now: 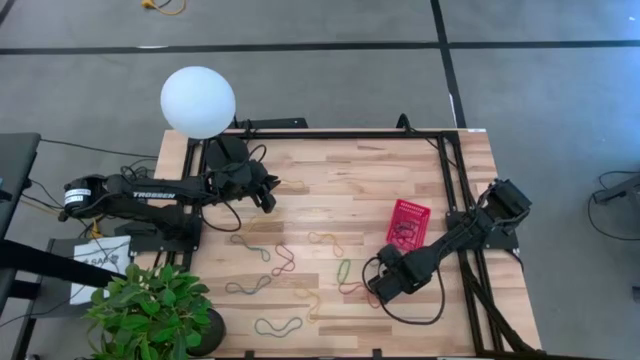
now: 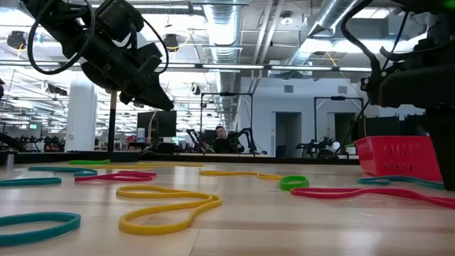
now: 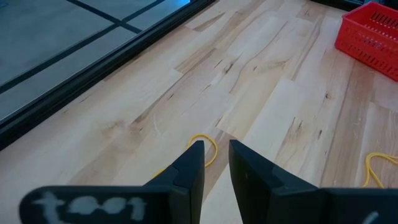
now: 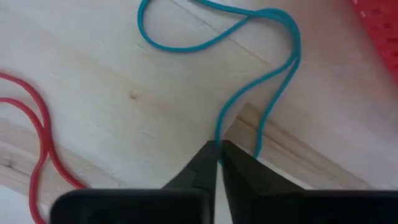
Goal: Pick and place rubber bands into bin
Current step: Put the blue rubber band into the basket
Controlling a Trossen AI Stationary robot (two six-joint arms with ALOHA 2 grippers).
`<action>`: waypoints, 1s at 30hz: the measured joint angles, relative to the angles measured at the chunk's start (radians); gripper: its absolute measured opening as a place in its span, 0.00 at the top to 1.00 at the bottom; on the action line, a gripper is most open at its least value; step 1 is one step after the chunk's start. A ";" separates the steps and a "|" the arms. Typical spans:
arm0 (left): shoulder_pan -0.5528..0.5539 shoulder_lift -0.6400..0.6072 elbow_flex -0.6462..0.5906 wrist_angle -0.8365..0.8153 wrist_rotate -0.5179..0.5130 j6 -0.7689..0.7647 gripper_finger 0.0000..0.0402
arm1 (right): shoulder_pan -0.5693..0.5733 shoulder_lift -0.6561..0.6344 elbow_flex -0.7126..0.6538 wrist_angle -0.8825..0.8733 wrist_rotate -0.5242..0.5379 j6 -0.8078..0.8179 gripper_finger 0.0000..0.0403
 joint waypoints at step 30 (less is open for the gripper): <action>0.000 0.000 0.000 0.000 0.000 0.005 0.84 | -0.019 -0.173 0.314 -0.760 0.563 -0.036 1.00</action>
